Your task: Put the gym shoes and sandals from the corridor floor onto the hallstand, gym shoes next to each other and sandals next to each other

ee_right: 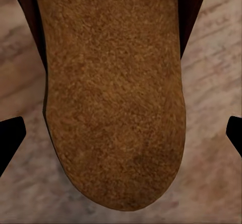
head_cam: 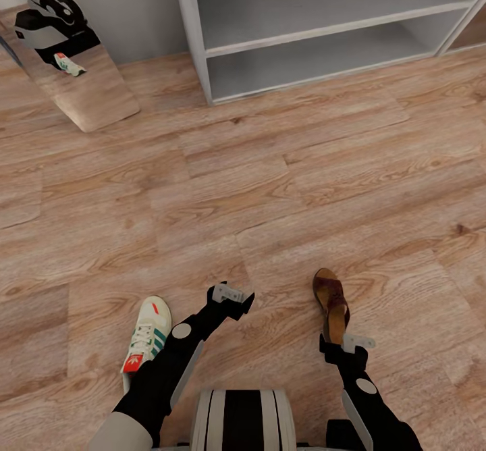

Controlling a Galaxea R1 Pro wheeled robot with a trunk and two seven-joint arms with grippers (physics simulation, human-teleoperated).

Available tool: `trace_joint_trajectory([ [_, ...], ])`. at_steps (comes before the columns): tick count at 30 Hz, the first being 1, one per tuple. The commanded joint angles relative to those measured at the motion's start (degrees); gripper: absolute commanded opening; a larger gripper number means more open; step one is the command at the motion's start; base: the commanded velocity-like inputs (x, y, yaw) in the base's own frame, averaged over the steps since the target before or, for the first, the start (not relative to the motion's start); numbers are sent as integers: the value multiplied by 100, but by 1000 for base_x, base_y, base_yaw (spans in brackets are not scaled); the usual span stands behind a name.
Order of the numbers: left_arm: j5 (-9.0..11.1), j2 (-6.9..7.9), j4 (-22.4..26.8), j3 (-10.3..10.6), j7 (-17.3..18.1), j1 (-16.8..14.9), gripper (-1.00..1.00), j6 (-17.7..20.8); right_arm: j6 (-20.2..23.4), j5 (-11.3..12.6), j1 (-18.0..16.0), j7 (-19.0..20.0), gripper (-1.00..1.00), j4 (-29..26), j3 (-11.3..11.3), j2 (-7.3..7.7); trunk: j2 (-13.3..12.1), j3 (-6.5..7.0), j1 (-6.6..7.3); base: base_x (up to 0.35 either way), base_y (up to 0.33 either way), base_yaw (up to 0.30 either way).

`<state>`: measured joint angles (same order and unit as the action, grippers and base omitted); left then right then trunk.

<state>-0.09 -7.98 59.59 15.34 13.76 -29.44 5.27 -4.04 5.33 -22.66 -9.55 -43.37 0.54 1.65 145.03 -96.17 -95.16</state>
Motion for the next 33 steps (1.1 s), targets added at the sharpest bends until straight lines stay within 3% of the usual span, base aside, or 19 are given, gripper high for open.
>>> trace_joint_trajectory([
  [1, 0, -2, 8, -8, 17, 0, 100, 36, -27, 56, -2, -12, 100, 3, -11, 2, 1, -11, 1, 0, 0, 0],
  [21, 18, -2, 8, -11, 5, 0, 100, 30, -24, 56, -2, -12, 100, -12, -16, 2, 1, -55, 1, 0, 0, 0],
  [22, 18, -2, 8, -12, 4, 0, 100, 33, -24, 56, -2, -12, -100, -10, -17, 2, 1, -55, 1, 0, 0, 0],
  [33, 18, -2, 8, -13, 4, 0, 100, 38, -27, 56, -2, -12, -100, -5, -19, 2, 1, -55, 1, 0, 0, 0],
])
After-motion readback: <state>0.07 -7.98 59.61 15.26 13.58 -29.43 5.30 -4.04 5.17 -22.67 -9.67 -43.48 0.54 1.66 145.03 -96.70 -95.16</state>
